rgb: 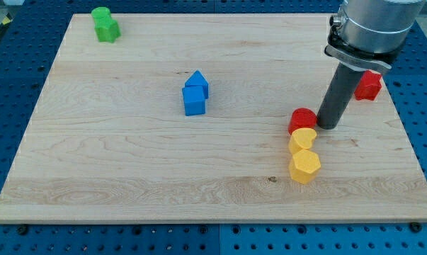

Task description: Point your arm at the red star

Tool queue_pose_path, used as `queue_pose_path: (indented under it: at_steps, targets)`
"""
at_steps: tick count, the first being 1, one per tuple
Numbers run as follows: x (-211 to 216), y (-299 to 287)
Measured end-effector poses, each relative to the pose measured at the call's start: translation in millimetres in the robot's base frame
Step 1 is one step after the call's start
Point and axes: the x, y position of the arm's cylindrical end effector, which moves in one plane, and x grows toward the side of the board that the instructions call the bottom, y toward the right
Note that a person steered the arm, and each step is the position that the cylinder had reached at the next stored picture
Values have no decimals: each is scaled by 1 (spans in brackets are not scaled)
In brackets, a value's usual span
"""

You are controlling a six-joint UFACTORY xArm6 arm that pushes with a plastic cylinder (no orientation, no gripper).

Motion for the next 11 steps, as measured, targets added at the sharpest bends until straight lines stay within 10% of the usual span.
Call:
queue_pose_path:
  at_steps: [8,11]
  targets:
    - [-50,165]
    - [-66,76]
